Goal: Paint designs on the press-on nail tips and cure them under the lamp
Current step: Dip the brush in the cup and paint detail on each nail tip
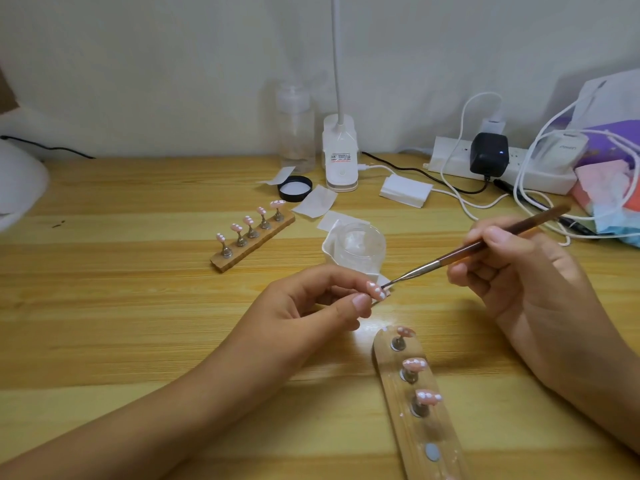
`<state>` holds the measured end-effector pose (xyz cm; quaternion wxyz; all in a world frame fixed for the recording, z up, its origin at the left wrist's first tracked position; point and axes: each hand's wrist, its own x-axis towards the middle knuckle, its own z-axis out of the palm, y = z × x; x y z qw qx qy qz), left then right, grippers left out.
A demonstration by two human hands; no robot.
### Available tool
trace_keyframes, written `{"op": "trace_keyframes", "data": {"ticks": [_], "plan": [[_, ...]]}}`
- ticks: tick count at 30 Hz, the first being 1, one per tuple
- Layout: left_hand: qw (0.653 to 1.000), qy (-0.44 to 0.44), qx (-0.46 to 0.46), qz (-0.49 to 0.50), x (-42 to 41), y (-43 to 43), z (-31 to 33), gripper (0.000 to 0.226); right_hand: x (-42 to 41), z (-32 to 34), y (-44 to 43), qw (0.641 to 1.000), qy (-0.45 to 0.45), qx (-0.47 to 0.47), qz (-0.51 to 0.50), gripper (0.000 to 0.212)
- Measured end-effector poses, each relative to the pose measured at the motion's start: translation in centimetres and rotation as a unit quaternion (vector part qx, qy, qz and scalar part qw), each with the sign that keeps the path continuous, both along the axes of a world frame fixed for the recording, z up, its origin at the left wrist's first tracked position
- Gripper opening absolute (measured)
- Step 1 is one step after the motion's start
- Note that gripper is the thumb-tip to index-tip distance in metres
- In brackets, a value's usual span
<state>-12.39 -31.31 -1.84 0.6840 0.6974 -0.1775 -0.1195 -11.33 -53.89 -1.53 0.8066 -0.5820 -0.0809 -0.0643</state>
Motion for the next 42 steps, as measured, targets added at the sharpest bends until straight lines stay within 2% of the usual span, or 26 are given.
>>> {"op": "trace_keyframes", "data": {"ticks": [11,17,26,37,42], "plan": [[1.000,0.018,-0.016,0.002,0.01,-0.04,0.15,0.015,0.10,-0.37,-0.28,1.000,0.003,-0.018,0.023,0.015],[0.997,0.052,-0.049,0.011,0.09,-0.09,0.20,0.012,0.52,-0.64,-0.86,0.998,-0.036,-0.013,0.057,0.040],[0.996,0.063,-0.058,0.011,-0.07,-0.23,0.55,0.007,0.24,-0.55,-0.64,0.997,-0.046,-0.025,0.058,0.040],[0.999,0.035,-0.023,0.012,-0.09,-0.13,0.39,0.010,0.26,-0.71,-0.78,0.997,-0.046,-0.056,-0.002,0.033],[1.000,0.013,0.006,0.020,0.03,-0.05,0.15,0.008,0.27,-0.46,-0.67,0.998,-0.040,-0.033,0.035,0.036]]}}
